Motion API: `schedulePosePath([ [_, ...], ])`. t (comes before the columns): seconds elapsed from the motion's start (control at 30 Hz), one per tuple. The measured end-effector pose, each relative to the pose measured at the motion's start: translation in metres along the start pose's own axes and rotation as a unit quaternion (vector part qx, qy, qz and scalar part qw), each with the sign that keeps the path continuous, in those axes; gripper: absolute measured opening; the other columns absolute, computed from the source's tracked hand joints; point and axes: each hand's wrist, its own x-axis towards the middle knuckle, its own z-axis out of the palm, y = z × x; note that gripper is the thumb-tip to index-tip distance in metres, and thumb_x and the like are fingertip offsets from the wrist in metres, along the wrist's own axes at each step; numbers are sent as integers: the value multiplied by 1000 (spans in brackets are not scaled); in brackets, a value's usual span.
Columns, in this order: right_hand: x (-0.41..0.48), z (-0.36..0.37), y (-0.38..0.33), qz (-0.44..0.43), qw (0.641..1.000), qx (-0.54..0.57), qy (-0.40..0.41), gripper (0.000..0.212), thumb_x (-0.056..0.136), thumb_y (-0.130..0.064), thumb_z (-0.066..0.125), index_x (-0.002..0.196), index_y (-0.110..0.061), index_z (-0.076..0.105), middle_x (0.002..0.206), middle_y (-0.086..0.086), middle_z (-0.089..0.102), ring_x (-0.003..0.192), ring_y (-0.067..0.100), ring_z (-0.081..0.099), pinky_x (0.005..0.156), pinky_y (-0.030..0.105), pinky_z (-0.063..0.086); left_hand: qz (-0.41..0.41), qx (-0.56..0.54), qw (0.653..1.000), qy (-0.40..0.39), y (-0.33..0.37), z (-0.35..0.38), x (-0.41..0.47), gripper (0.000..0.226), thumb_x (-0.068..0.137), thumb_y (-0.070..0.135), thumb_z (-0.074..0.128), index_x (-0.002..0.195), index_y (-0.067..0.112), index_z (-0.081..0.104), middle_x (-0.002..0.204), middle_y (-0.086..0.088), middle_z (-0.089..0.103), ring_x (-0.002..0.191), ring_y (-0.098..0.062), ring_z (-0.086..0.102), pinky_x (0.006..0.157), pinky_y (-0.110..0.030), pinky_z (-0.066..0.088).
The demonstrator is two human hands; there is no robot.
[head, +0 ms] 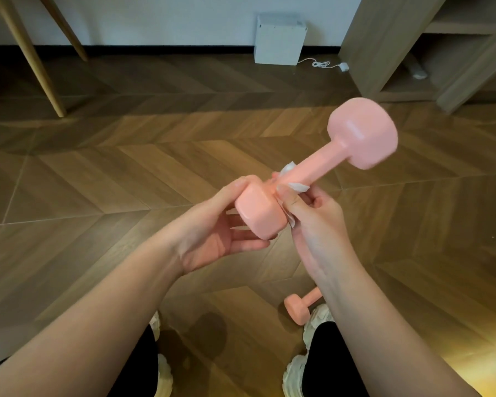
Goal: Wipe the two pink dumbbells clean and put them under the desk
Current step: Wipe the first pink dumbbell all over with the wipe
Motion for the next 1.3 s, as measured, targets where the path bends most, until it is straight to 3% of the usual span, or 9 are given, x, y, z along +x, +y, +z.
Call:
schedulePosePath([
  [0.1,0,4,2,-8,1000,11,-6,34,72,-14,71,106,-12,67,102,1,76,101,12,70,86,22,54,94,39,995,23,-5,6,-3,51,82,42,67,123,12,60,127,-18,63,113,-29,66,81,-38,60],
  [0.17,1,7,3,-6,999,34,0,35,71,-15,70,106,-12,67,102,1,76,101,12,70,90,25,54,246,179,947,100,-10,10,-5,57,71,35,82,118,20,52,122,-2,62,109,-10,66,80,-26,57],
  [0.23,0,8,4,10,999,45,9,31,75,-13,69,107,-12,67,104,2,76,103,14,70,93,28,54,309,283,900,121,-12,9,-5,73,62,33,91,117,29,45,123,8,55,109,-4,62,81,-21,54],
  [0.47,-1,5,7,50,997,29,40,30,85,-12,68,115,-8,66,102,3,76,96,14,73,82,28,57,175,208,960,60,-6,7,-6,68,60,28,85,117,21,47,112,0,62,98,-5,64,73,-25,57],
  [0.7,5,-1,-14,27,990,131,40,51,71,-19,69,120,-9,62,105,6,75,98,17,73,90,34,56,164,248,953,58,-9,0,-12,70,59,35,84,116,25,44,108,8,57,87,11,61,72,-16,51],
  [0.9,6,-12,-21,15,987,157,31,56,76,-25,67,130,-13,58,110,4,72,103,14,71,90,33,56,148,259,954,41,-13,-5,-15,77,52,45,79,119,25,47,111,9,60,95,5,62,76,-18,51],
  [1.03,6,-12,-23,32,978,204,14,65,73,-30,70,133,-13,55,104,4,73,100,16,72,99,41,52,105,153,983,3,-13,-3,-12,67,62,46,71,115,10,52,107,-6,61,89,-13,65,72,-29,55],
  [1.17,5,-10,-20,41,979,199,-22,75,69,-31,73,139,-14,51,103,4,69,98,16,71,96,41,54,-3,-7,998,-56,-13,9,-12,65,88,63,40,105,10,75,87,-29,64,60,-31,62,50,-30,50],
  [1.3,6,-11,-21,33,984,170,-40,54,75,-25,67,127,-19,57,102,3,69,96,16,71,92,38,56,-53,-74,994,-67,-13,9,-10,77,92,65,27,104,2,70,81,-29,62,51,-29,59,41,-26,49],
])
